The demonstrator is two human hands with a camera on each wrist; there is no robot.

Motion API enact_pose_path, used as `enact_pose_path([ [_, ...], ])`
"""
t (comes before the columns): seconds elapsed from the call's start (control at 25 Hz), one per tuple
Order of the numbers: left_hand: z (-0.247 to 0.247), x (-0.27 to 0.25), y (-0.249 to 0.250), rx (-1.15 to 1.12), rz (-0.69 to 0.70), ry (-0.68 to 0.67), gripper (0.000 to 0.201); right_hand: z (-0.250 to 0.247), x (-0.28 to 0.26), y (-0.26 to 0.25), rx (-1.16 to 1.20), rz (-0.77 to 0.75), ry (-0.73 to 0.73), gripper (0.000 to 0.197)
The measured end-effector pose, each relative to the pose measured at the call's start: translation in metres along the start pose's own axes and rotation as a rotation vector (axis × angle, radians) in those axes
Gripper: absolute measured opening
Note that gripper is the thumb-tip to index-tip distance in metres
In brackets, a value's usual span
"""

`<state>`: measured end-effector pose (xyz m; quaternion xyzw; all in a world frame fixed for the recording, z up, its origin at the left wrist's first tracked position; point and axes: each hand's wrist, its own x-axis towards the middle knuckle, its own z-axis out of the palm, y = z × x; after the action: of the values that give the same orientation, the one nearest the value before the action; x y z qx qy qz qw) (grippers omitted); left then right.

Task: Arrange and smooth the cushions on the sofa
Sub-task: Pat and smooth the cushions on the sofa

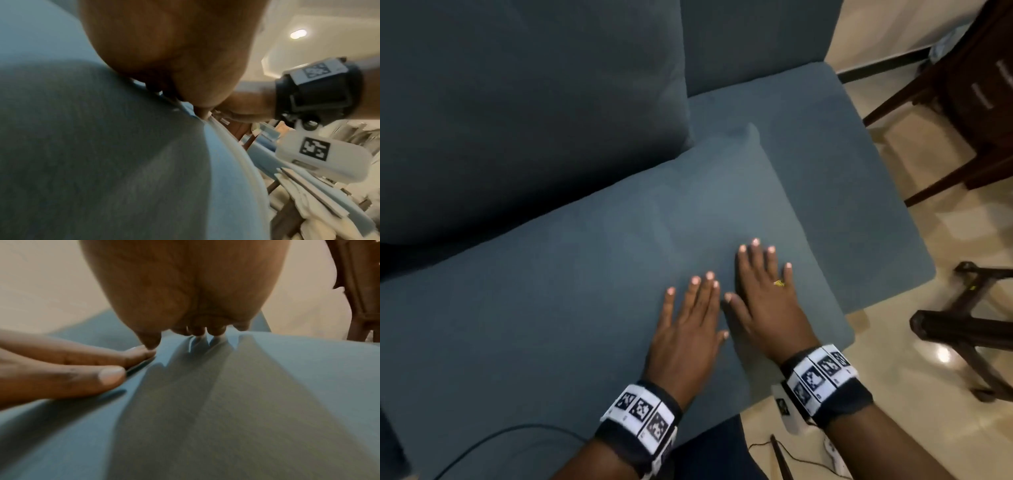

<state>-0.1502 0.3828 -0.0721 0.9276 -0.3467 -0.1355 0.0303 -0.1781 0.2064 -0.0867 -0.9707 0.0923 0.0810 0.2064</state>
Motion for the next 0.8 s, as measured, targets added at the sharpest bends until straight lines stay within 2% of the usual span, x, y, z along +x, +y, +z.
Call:
enact_pose_path([
  [0.08,-0.003,-0.02,-0.015,-0.029,-0.088,0.079,0.071,-0.004,-0.004,-0.025,0.034,-0.056,0.121,0.071],
  [0.16,0.0,-0.035,-0.033,-0.03,-0.191,0.112,0.071,0.01,-0.014,-0.048,-0.056,-0.164,0.086,0.069],
  [0.24,0.01,-0.053,-0.051,0.018,-0.173,0.106,0.074,0.035,-0.021,-0.066,-0.149,-0.168,0.002,0.071],
  [0.32,0.019,-0.073,-0.066,0.016,-0.171,0.196,0.066,0.042,-0.023,-0.087,-0.087,-0.126,0.07,0.073],
  [0.4,0.025,-0.095,-0.076,-0.017,-0.255,0.254,0.064,0.049,-0.035,-0.107,-0.124,-0.197,0.148,0.074],
  [0.52,0.043,-0.126,-0.085,-0.018,-0.295,0.208,0.073,0.073,-0.052,-0.13,-0.268,-0.266,0.0,0.08],
  [0.64,0.047,-0.146,-0.095,-0.049,-0.345,0.315,0.065,0.083,-0.052,-0.157,-0.187,-0.323,0.054,0.074],
  [0.72,0.051,-0.162,-0.104,-0.054,-0.413,0.29,0.067,0.093,-0.056,-0.178,-0.224,-0.427,0.033,0.072],
  [0.8,0.058,-0.18,-0.113,-0.048,-0.463,0.26,0.072,0.102,-0.061,-0.191,-0.299,-0.464,-0.021,0.075],
])
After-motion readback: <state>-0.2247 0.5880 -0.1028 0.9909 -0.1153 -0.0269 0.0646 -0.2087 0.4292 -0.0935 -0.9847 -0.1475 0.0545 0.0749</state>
